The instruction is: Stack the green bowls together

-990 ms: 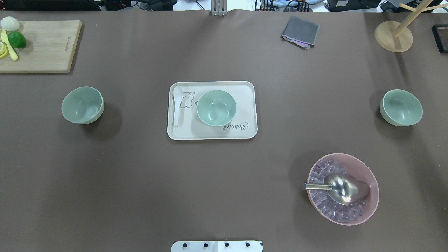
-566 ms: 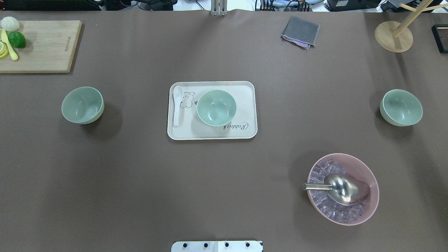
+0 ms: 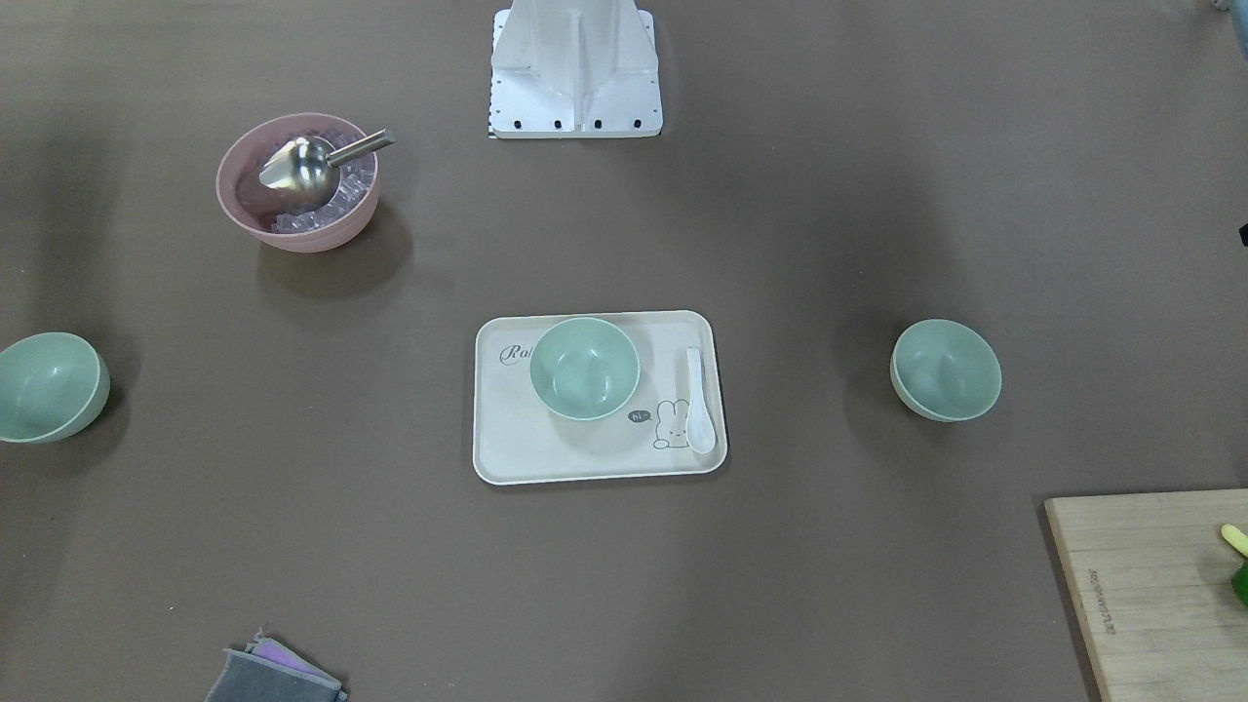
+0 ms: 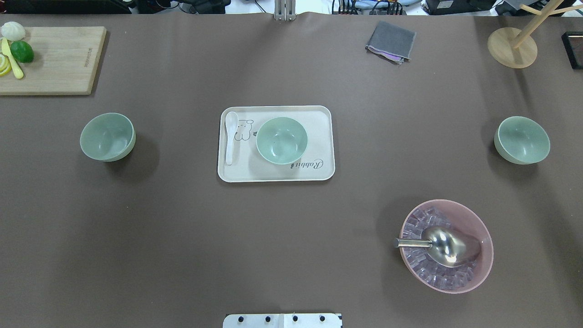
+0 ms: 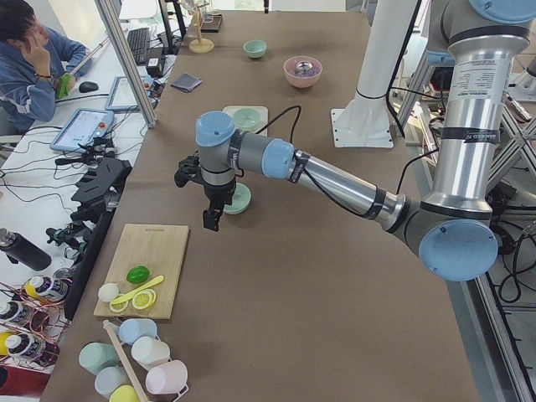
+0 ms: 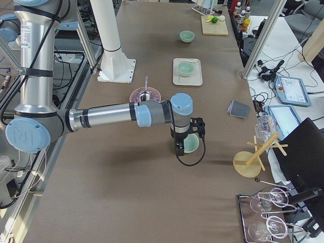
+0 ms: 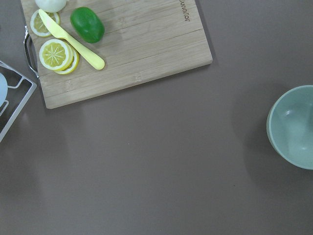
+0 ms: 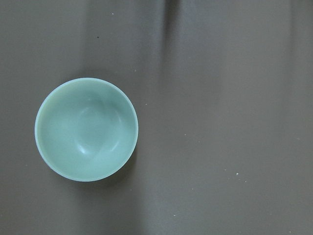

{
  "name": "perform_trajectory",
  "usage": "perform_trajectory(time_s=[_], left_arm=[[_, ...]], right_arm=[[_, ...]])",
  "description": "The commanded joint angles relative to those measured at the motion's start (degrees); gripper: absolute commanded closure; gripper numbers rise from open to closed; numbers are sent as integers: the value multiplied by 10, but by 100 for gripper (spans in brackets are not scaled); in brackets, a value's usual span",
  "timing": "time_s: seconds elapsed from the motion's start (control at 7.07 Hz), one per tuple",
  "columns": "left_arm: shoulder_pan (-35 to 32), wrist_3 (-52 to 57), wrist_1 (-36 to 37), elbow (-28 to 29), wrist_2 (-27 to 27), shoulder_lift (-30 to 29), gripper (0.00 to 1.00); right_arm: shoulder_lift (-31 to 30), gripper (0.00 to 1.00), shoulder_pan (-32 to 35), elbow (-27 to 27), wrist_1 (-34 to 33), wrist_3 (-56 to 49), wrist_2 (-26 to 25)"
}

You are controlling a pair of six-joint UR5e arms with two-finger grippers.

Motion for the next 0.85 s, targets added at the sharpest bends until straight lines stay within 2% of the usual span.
perform_trajectory(time_s=[0.0,0.14,0.28,0.42,0.71], left_arm=[[-20,60,-1,33,0,1,2],[-34,105,2,46,-1,1,2],[-40,111,-1,50,-27,25,2],[-40,128,-42,49,-36,69,2],[-40,78,-54,43,-45,76,2]], right_arm=[[-3,0,0,0,-2,-4,-11],[-3,0,1,0,-5,-7,-8],[-10,0,1,6,-4,-7,-5],[-30,0,1,29,-1,-1,-7],[-41,0,0,35,-1,2,-1]])
